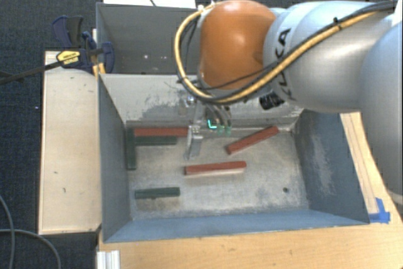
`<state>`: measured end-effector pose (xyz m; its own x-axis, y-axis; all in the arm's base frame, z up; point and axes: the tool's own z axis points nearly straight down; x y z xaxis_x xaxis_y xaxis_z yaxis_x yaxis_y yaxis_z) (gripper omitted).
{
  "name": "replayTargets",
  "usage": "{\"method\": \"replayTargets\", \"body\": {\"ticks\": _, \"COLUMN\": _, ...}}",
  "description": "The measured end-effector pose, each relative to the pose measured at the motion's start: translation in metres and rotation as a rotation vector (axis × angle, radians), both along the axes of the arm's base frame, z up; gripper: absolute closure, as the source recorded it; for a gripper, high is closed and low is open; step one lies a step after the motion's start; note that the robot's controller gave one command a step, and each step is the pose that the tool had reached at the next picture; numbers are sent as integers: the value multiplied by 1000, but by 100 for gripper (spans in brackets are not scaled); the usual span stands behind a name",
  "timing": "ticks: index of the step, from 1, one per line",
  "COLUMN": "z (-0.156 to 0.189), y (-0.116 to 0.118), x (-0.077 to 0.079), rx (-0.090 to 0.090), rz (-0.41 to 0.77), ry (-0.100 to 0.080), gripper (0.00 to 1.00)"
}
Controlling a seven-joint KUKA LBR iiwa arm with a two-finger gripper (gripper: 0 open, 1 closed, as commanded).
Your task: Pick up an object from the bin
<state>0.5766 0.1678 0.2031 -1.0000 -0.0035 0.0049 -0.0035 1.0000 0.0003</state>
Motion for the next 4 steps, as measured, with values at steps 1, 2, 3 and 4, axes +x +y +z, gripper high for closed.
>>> {"method": "replayTargets", "body": {"ticks": 1, "z": -134, "y": -112, "x": -3, "rx": -4, "rz": -26, "ry": 1, "gripper": 0}}
{"method": "replayTargets", "body": {"ticks": 2, "z": -129, "y": -107, "x": -1, "rx": 1, "rz": -26, "ry": -7, "gripper": 100}}
{"method": "replayTargets", "body": {"ticks": 3, "z": -21, "y": -97, "x": -11, "rx": 1, "rz": -3, "ry": -15, "gripper": 100}}
{"method": "replayTargets", "body": {"ticks": 4, "z": 46, "y": -100, "x": -12, "rx": 2, "rz": -15, "ry": -15, "gripper": 100}}
